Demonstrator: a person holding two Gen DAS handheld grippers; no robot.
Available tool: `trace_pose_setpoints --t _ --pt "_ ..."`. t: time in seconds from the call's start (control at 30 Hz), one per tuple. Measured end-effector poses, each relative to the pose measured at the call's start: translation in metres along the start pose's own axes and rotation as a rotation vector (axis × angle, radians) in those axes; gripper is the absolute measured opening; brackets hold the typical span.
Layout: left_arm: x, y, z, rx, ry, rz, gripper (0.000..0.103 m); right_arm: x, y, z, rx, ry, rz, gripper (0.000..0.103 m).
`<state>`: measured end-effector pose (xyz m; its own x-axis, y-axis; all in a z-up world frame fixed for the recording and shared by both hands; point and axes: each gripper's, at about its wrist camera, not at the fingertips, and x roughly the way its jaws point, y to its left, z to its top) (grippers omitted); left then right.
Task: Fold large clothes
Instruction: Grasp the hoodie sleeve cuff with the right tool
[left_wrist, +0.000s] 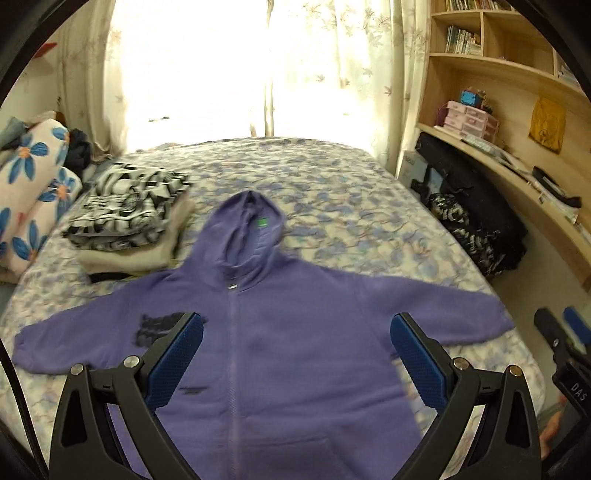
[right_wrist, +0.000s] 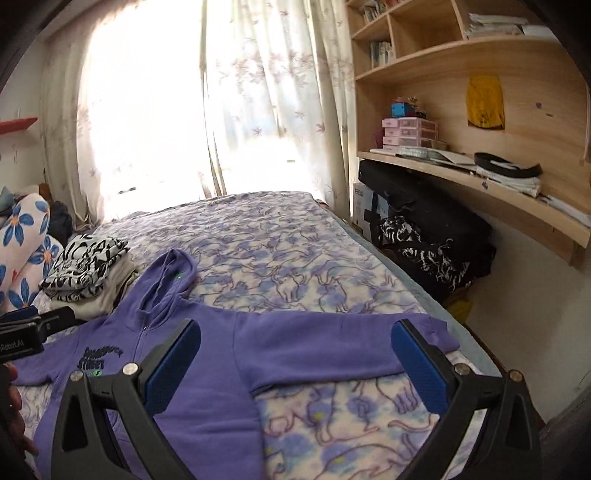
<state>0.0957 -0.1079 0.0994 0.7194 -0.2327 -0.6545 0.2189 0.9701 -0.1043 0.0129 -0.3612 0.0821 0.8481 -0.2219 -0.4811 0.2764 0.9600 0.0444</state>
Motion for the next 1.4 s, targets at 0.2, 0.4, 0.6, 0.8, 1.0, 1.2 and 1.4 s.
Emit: trace_pose_setpoints --t 0.2,0.4,0.6,0.8,1.0,1.2,1.4 --pt "0.053 -0.023 0.014 -0.078 0.053 -0.100 0.101 0.042 -0.067 -0.004 0.129 0.063 0.000 0.103" --pt "0.125 -0.066 0.008 -0.021 0.116 -0.067 0.101 0.096 -0.130 -0.030 0.217 0.176 -0.078 0.103" --pt "0.185 -0.111 -0.004 0.071 0.160 -0.037 0.101 0.150 -0.188 -0.071 0.371 0.329 -0.083 0.098" --pt "0.245 -0.132 -0.026 0.109 0.282 0.028 0.094 0.190 -0.234 -0.107 0.569 0.444 -0.047 0.088" --pt "0.270 -0.148 -0.047 0.142 0.326 -0.004 0.094 0.209 -0.248 -0.102 0.650 0.418 -0.019 0.076" --pt "0.261 -0.143 -0.041 0.120 0.325 -0.031 0.094 0.231 -0.244 -0.086 0.665 0.417 -0.035 0.013" --pt "0.223 -0.101 -0.025 0.063 0.287 -0.056 0.094 0.181 -0.161 -0.024 0.453 0.180 0.168 0.009"
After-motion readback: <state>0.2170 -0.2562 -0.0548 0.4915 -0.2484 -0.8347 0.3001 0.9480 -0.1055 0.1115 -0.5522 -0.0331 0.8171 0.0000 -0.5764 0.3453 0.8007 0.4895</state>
